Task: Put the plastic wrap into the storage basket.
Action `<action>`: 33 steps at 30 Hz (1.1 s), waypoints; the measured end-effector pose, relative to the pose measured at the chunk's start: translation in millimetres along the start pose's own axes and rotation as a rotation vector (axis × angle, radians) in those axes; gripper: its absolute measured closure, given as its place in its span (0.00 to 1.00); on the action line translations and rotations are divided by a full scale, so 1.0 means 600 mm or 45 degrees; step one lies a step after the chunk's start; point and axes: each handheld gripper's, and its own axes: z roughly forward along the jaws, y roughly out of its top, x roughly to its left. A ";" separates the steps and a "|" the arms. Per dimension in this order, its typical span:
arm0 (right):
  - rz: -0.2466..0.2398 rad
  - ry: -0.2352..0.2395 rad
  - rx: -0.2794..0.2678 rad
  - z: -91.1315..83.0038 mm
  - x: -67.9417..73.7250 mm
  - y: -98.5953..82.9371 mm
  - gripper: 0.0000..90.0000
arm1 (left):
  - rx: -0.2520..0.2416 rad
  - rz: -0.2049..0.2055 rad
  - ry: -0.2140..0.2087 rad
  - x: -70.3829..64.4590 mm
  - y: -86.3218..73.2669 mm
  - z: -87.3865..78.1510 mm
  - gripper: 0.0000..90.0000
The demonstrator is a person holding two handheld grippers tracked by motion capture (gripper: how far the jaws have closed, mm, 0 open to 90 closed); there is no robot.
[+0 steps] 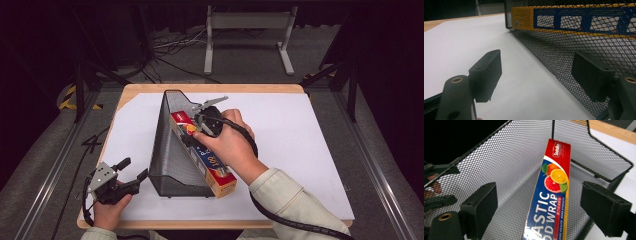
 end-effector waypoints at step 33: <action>-0.056 0.002 -0.151 -0.174 -0.141 -0.084 0.17 | 0.016 0.012 0.005 -0.003 0.001 0.002 0.28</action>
